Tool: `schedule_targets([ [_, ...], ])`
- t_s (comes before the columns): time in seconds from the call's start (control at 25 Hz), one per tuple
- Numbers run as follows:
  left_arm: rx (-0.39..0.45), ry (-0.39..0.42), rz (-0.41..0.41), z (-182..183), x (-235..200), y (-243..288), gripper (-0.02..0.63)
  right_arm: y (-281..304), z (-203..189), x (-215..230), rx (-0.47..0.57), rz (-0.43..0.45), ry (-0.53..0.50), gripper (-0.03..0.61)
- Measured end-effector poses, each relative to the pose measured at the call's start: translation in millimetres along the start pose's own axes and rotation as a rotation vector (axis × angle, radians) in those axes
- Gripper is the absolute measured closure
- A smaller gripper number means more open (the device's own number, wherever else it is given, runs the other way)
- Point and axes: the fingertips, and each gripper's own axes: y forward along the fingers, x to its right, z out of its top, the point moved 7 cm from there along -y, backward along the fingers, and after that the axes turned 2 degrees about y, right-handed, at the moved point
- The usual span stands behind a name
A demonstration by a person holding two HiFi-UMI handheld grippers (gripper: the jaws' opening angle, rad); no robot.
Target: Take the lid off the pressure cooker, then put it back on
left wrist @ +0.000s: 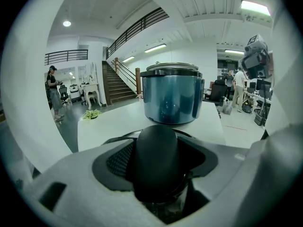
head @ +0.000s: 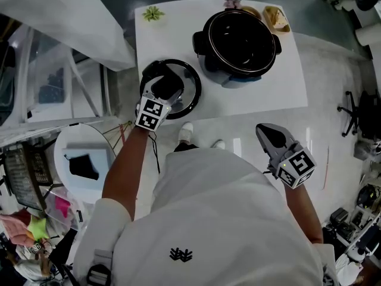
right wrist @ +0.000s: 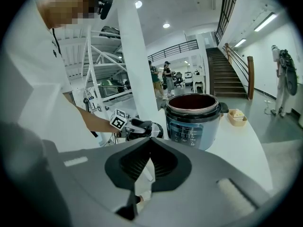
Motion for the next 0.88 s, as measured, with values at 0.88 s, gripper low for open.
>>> schedule_targets([
  [0.88,-0.002,-0.03,0.057,-4,3,-37,0.281,9,3,5,-0.005,0.057,-0.01,0.565],
])
